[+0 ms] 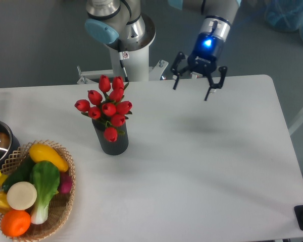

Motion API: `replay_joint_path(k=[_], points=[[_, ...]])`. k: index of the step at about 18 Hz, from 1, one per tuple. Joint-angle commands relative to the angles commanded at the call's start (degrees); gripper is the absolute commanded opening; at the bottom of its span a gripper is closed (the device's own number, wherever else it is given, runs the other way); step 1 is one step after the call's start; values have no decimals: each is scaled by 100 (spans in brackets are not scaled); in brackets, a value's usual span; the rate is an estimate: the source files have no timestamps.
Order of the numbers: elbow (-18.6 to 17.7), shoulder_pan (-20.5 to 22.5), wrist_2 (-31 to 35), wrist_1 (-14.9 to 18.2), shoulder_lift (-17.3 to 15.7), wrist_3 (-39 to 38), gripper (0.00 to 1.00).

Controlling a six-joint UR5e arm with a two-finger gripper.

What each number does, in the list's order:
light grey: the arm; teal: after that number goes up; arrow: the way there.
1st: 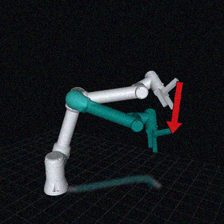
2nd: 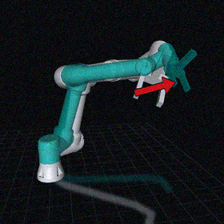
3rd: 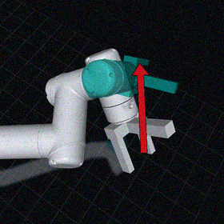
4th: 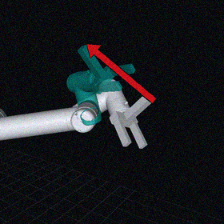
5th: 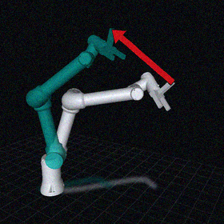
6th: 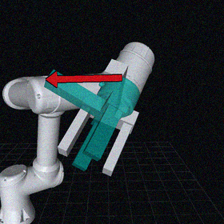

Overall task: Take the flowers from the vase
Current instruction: 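Move the open gripper toward the red tulip stems above the black vase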

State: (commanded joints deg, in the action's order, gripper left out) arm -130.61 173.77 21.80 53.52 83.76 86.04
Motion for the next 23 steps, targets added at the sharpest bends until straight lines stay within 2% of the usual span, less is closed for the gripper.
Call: replay_joint_path(k=[3,7,14,23], points=[[-26,-387,35,0,17,-9,100],[-79,-669,44,-9,26,61,100],[-316,-959,35,-26,9,167,100],[-352,-1381,-17,-35,26,176,98]])
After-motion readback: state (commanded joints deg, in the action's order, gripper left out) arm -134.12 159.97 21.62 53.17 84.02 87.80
